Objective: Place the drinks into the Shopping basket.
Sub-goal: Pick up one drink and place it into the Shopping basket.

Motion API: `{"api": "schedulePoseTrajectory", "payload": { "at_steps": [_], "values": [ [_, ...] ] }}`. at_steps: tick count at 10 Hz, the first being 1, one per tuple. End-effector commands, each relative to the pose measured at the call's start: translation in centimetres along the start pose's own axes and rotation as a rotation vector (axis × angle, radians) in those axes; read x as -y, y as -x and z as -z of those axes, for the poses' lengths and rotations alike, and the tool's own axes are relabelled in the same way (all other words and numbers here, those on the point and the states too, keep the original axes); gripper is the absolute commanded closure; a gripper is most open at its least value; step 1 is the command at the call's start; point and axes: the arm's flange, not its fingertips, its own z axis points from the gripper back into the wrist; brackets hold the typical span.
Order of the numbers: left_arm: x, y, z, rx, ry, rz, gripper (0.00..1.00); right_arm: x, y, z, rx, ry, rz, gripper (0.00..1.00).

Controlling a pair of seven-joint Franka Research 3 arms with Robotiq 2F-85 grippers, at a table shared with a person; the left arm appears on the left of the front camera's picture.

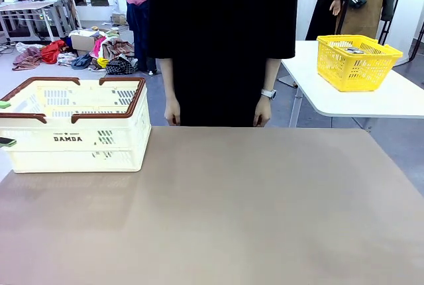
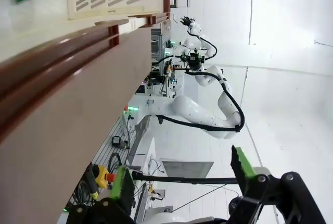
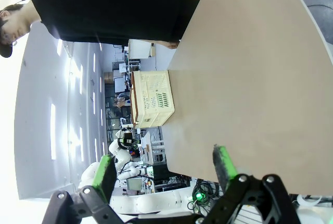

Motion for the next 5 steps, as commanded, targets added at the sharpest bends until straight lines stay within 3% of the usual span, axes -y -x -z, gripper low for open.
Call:
{"api": "schedulePoseTrajectory", "payload": {
  "at_steps": [1, 5],
  "values": [
    [0.16, 0.53, 0.27, -0.006, 0.002, 0.001, 0.0, -0.3, -0.09, 0.04, 0.009, -0.015, -0.014, 0.0],
    [0.16, 0.53, 0.27, -0.006, 0.002, 0.001, 0.0, -0.3, -0.09, 0.04, 0.009, -0.015, -0.014, 0.0]
  ]
}}
